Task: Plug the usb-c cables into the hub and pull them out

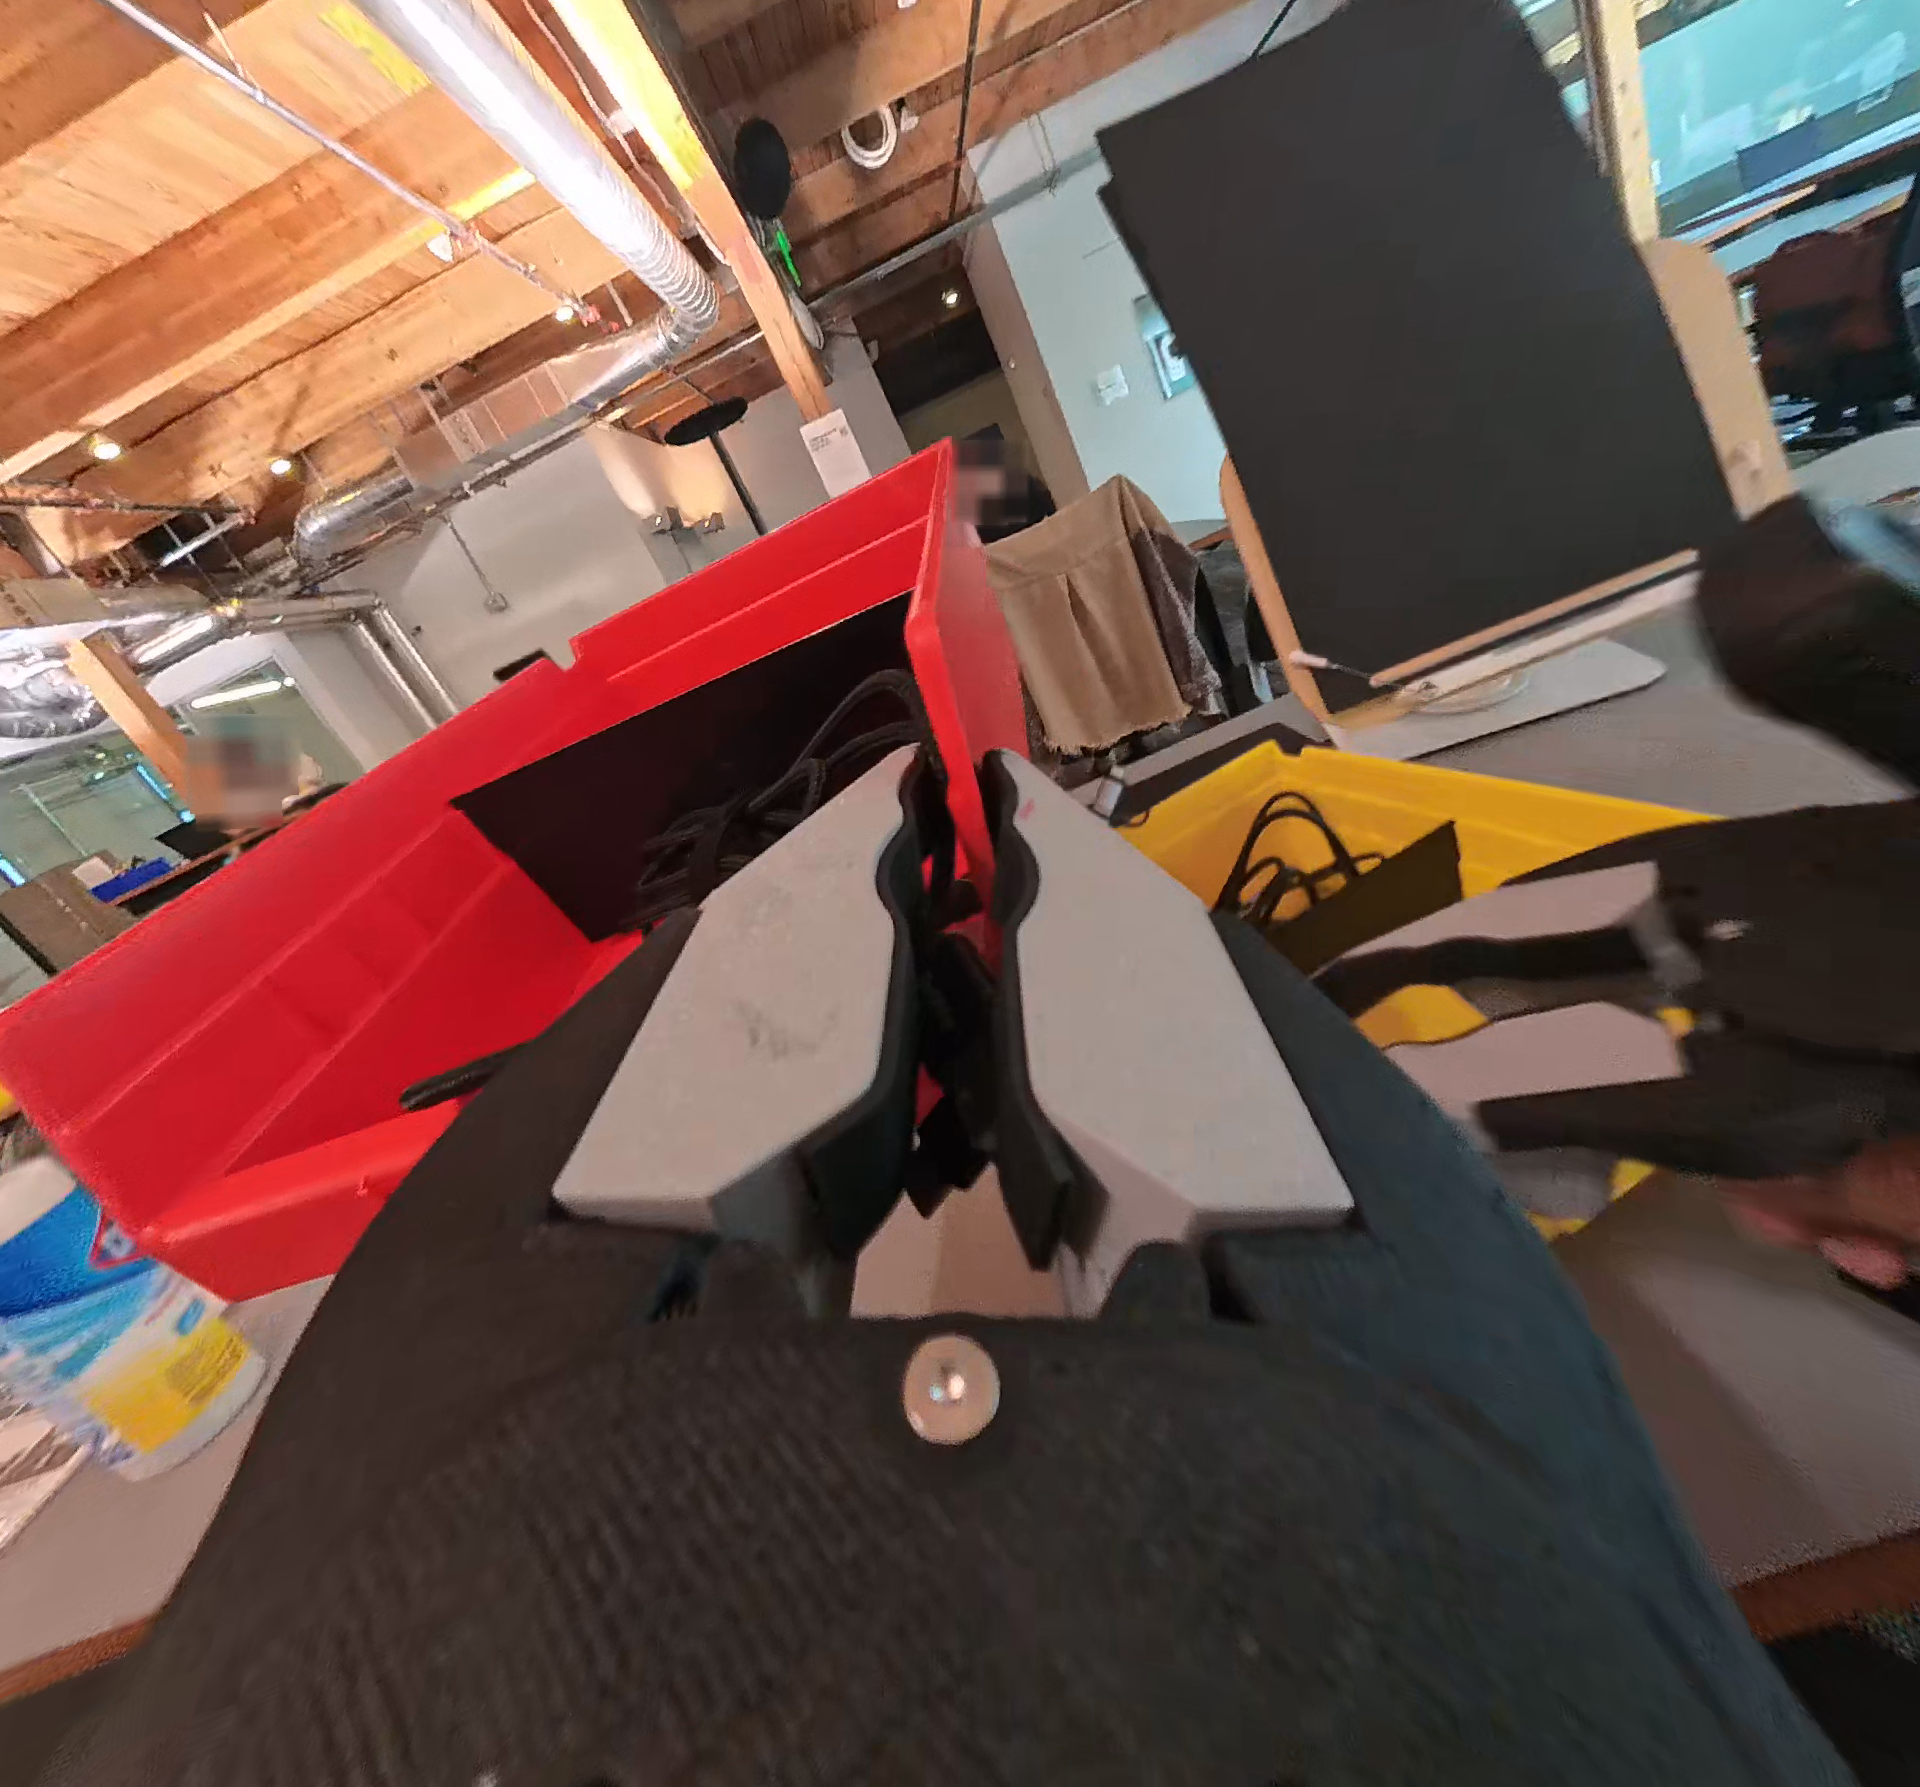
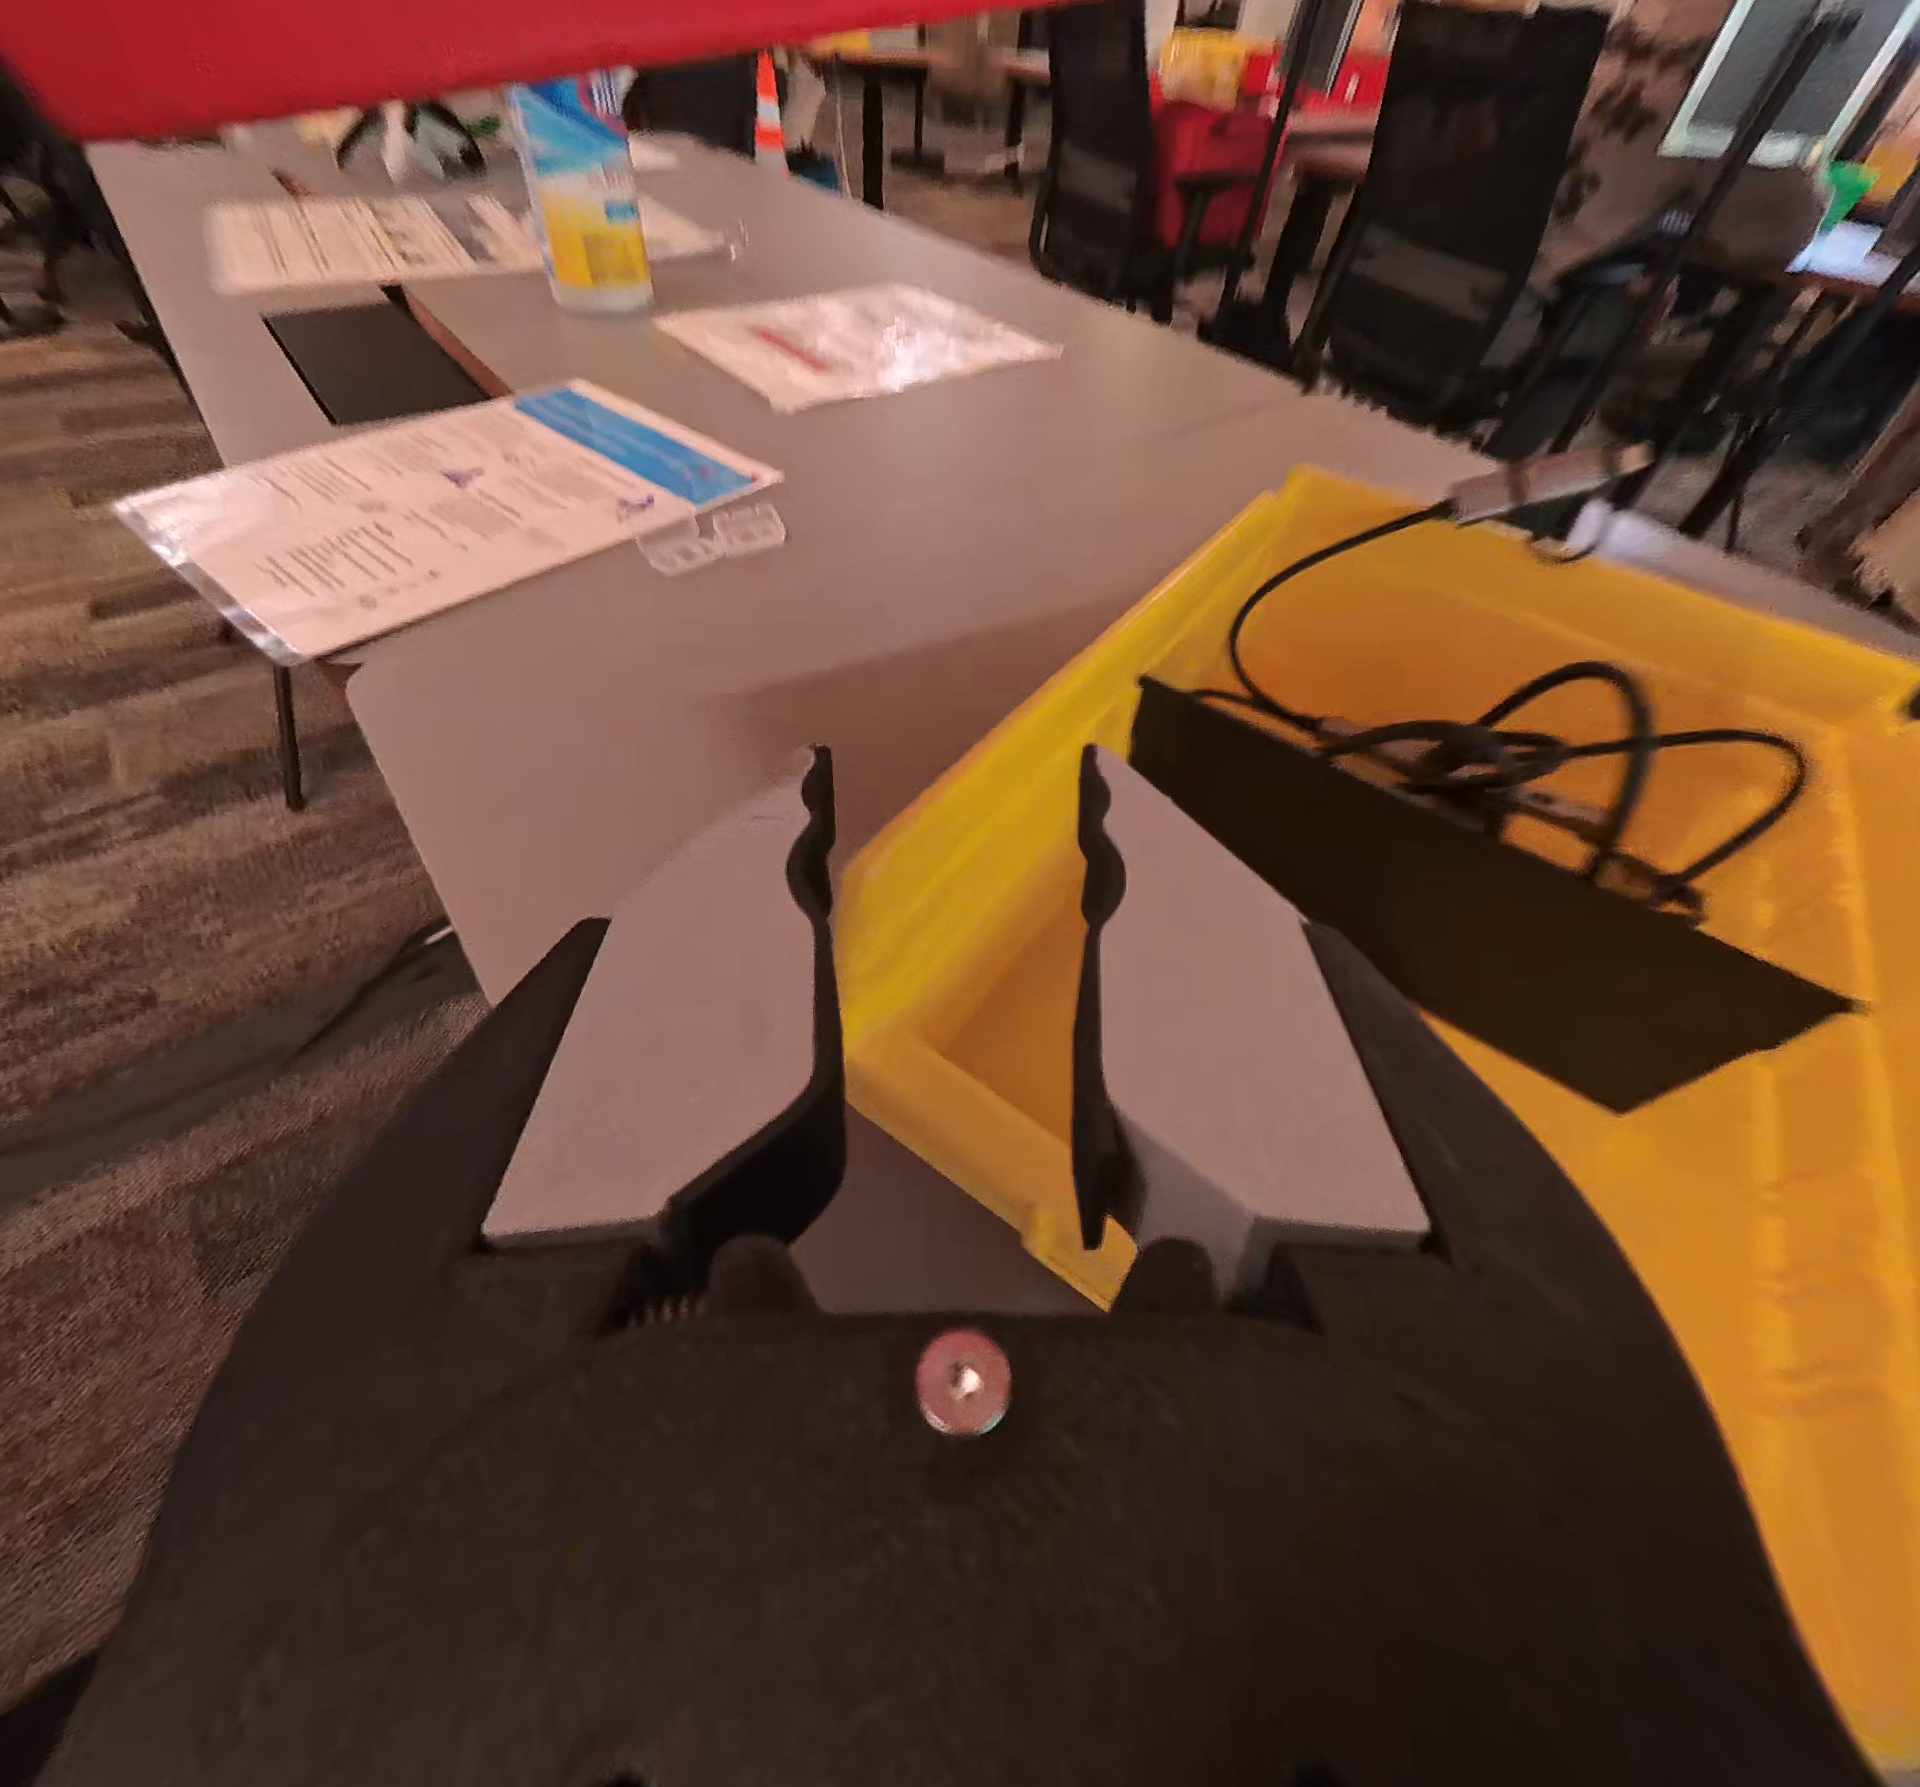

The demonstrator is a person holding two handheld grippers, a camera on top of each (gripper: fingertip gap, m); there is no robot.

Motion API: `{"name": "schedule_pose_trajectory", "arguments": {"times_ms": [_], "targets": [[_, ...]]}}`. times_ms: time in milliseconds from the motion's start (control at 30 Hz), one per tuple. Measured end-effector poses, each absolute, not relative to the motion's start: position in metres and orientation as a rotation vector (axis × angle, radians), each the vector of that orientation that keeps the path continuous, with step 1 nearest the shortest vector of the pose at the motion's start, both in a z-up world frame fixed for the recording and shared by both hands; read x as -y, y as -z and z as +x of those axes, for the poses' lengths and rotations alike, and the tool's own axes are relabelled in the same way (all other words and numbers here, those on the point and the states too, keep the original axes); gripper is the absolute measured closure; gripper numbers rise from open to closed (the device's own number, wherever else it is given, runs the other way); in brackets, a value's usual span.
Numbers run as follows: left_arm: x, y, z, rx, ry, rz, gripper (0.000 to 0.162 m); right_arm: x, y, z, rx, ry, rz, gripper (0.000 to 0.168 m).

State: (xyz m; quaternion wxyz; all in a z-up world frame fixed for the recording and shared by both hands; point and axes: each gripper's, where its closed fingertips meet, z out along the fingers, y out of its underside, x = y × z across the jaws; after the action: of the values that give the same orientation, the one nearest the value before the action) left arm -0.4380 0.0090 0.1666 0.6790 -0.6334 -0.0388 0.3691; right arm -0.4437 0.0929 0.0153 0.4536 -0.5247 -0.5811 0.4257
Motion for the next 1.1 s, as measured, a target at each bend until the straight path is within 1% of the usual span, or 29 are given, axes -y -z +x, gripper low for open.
{"name": "schedule_pose_trajectory", "arguments": {"times_ms": [133, 200, 333, 433, 467, 533, 633, 667, 800, 967, 1033, 1067, 1100], "targets": [[-0.031, -0.184, -0.413, -0.005, -0.819, -1.398, 0.155, -0.15, -0.045, -0.376, 1.32, -1.062, -1.161, 0.12], [-0.048, -0.191, -0.392, -0.067, -0.793, -1.388, 0.156, -0.194, -0.054, -0.336, 1.252, -1.03, -1.167, 0.123], [-0.093, -0.197, -0.334, -0.216, -0.674, -1.373, 0.155, -0.292, -0.054, -0.25, 1.16, -0.891, -1.281, 0.128], [-0.13, -0.189, -0.288, -0.327, -0.554, -1.383, 0.155, -0.359, -0.047, -0.177, 1.048, -0.707, -1.356, 0.134], [-0.143, -0.184, -0.273, -0.347, -0.499, -1.387, 0.155, -0.374, -0.044, -0.155, 1.038, -0.67, -1.369, 0.134], [-0.17, -0.168, -0.246, -0.387, -0.406, -1.408, 0.155, -0.402, -0.038, -0.117, 0.989, -0.613, -1.416, 0.136], [-0.215, -0.133, -0.206, -0.449, -0.295, -1.465, 0.156, -0.426, -0.037, -0.075, 0.921, -0.654, -1.47, 0.13], [-0.229, -0.12, -0.192, -0.467, -0.262, -1.488, 0.156, -0.43, -0.038, -0.064, 0.896, -0.68, -1.473, 0.132], [-0.284, -0.066, -0.147, -0.543, -0.187, -1.569, 0.155, -0.438, -0.031, -0.038, 0.867, -0.72, -1.493, 0.13], [-0.342, -0.002, -0.111, -0.572, -0.109, -1.652, 0.155, -0.44, -0.019, -0.023, 0.869, -0.736, -1.556, 0.123], [-0.358, 0.013, -0.101, -0.567, -0.078, -1.663, 0.155, -0.438, -0.015, -0.025, 0.896, -0.735, -1.564, 0.118], [-0.366, 0.022, -0.097, -0.564, -0.04, -1.711, 0.154, -0.435, -0.013, -0.029, 0.915, -0.739, -1.567, 0.112], [-0.372, 0.034, -0.093, -0.561, 0.012, -1.792, 0.154, -0.431, -0.012, -0.034, 0.939, -0.748, -1.568, 0.099]]}}
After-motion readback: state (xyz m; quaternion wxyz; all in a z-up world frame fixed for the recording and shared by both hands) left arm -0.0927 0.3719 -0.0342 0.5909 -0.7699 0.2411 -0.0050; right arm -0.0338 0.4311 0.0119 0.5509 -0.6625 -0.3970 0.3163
